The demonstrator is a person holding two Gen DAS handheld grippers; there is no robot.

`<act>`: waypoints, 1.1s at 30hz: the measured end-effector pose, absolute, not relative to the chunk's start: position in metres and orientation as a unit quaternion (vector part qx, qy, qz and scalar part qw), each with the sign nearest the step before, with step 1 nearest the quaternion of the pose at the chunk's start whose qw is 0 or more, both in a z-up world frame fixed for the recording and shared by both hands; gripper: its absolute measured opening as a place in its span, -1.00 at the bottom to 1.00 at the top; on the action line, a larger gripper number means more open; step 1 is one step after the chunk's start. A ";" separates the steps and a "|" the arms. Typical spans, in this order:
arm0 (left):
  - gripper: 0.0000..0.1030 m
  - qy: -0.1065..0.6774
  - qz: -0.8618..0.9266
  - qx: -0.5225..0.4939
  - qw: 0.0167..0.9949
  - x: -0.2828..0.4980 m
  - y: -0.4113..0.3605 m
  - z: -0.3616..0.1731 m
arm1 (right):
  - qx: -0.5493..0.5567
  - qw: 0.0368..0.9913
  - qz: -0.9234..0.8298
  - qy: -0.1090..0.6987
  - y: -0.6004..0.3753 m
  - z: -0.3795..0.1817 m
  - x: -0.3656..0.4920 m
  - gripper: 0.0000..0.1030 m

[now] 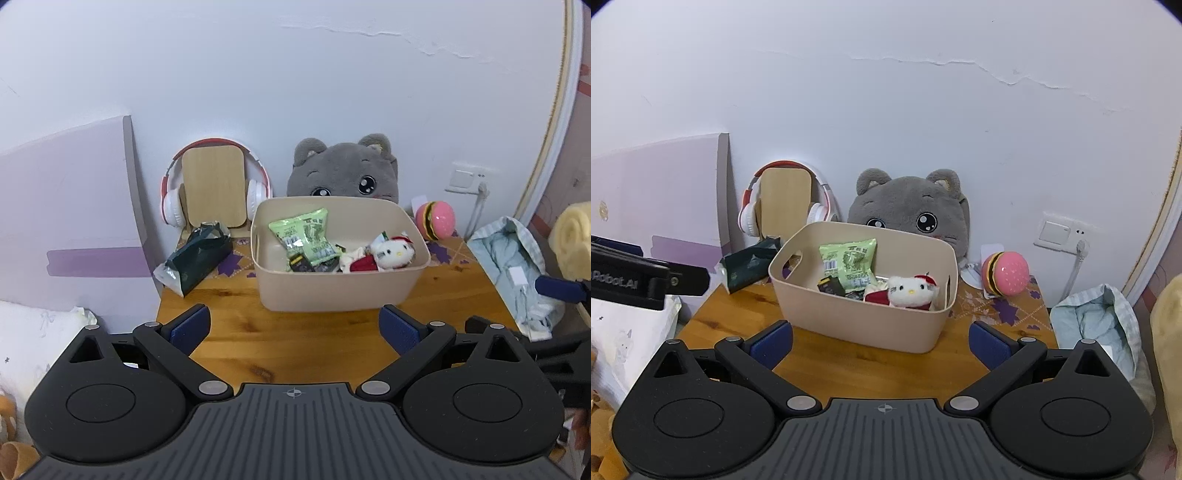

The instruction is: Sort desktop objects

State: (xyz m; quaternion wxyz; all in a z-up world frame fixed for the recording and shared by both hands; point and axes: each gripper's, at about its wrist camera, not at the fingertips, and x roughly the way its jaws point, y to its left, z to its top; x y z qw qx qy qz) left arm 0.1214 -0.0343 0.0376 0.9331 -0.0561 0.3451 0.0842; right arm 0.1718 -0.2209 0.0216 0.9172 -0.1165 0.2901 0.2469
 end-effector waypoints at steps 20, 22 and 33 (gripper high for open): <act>0.95 0.353 0.144 -0.010 0.924 0.033 -0.044 0.038 | -0.105 0.927 0.237 0.270 -0.237 0.041 0.095 1.00; 0.95 0.354 0.135 -0.012 0.926 0.028 -0.047 0.038 | -0.103 0.927 0.238 0.272 -0.238 0.042 0.091 1.00; 0.95 0.365 0.097 -0.032 0.925 0.004 -0.060 0.041 | -0.106 0.925 0.229 0.283 -0.244 0.045 0.058 1.00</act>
